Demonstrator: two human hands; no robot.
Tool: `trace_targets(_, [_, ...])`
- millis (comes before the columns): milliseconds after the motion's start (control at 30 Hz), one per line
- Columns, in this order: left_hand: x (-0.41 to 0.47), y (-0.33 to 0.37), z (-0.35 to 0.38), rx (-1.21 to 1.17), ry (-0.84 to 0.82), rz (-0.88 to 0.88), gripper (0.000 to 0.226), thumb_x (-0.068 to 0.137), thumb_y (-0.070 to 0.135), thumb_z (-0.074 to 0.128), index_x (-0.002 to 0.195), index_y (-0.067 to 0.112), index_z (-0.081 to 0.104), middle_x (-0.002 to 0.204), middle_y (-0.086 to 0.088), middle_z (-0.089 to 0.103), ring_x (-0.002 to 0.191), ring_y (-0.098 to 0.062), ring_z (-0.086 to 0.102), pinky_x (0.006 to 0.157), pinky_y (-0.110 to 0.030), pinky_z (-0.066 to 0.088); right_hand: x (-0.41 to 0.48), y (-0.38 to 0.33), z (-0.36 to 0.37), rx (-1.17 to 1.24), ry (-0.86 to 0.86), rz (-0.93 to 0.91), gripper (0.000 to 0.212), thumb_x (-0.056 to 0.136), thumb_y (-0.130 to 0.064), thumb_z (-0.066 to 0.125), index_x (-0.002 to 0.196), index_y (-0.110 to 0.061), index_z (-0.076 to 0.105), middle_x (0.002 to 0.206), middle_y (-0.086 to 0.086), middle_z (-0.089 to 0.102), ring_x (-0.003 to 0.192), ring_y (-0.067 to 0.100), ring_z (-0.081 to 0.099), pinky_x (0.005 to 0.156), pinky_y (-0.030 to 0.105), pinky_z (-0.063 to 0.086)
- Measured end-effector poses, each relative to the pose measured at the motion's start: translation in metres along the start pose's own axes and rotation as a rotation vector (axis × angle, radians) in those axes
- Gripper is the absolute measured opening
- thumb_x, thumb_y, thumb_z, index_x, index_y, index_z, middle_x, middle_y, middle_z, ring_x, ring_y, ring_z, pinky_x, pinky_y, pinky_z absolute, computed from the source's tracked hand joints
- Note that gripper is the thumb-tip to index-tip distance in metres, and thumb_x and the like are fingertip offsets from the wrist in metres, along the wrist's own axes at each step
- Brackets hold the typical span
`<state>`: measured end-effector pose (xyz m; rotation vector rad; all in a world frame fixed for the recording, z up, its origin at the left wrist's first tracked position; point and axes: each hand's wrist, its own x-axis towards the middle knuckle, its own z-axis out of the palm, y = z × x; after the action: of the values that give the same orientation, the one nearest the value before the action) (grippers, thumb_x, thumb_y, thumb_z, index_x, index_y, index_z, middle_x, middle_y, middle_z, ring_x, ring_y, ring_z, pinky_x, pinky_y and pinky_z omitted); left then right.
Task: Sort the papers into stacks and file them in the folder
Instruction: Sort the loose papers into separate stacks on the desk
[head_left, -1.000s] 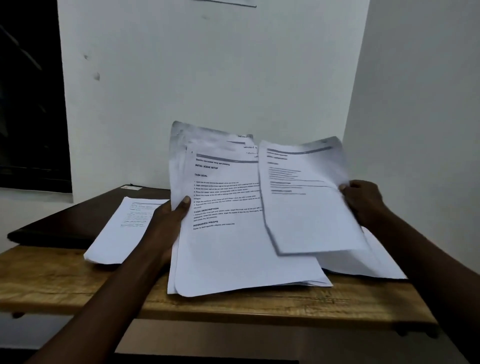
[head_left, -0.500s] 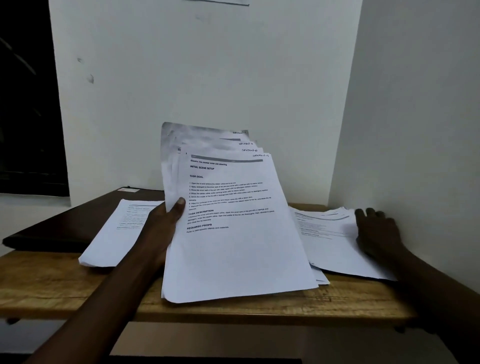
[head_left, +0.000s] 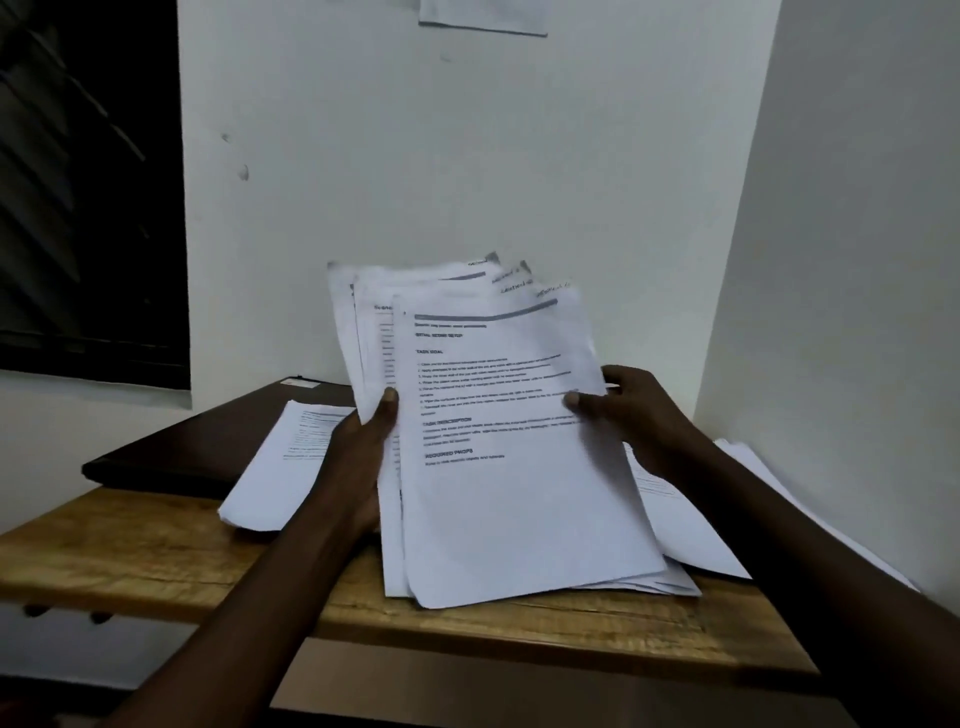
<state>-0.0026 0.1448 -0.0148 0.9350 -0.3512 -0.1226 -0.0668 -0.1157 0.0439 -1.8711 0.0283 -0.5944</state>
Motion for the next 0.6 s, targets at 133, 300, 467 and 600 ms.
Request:
trace_targets(133, [0.006,-0.002,-0.006,0.027,0.052,0.002,0.037,0.096,0.017,0.058,0.129,0.001,0.058,0.123,-0.022,0.067,0.113,-0.041,0.064,0.102,-0.06,0.046,0.011,0.009,-0.014,-0.081,0.076,-0.002,0.037,0.066,-0.031,0.065,0.09,-0.003,0.07,0.089,0.018,0.071,0.079,0.027,0.063,0.071,0.038,0.045])
trace_targets(300, [0.009,0.026,-0.024,0.099,0.185,0.052,0.025,0.1,0.023,0.054,0.117,0.009,0.065,0.115,-0.015,0.07,0.098,-0.029,0.07,0.085,-0.041,0.058,0.032,0.025,-0.043,-0.062,0.361,0.117,0.02,0.079,-0.026,0.066,0.076,-0.006,0.065,0.089,0.017,0.068,0.073,0.026,0.06,0.07,0.042,0.051])
trace_targets(467, [0.012,0.074,-0.057,-0.106,0.107,-0.01,0.034,0.103,0.032,0.045,0.121,0.008,0.061,0.101,-0.01,0.074,0.102,-0.024,0.068,0.107,-0.039,0.041,0.045,0.043,-0.012,0.047,0.376,0.248,0.005,0.078,-0.013,0.065,0.078,-0.01,0.061,0.105,0.024,0.068,0.071,0.03,0.062,0.057,0.03,0.049])
trace_targets(600, [0.005,0.095,-0.067,-0.033,0.166,0.092,0.039,0.104,0.024,0.046,0.092,0.003,0.076,0.073,-0.004,0.075,0.063,-0.009,0.069,0.077,-0.021,0.054,0.048,0.031,0.051,-0.169,0.292,0.209,0.006,0.078,-0.01,0.062,0.079,-0.007,0.067,0.09,0.02,0.068,0.085,0.032,0.066,0.073,0.039,0.054])
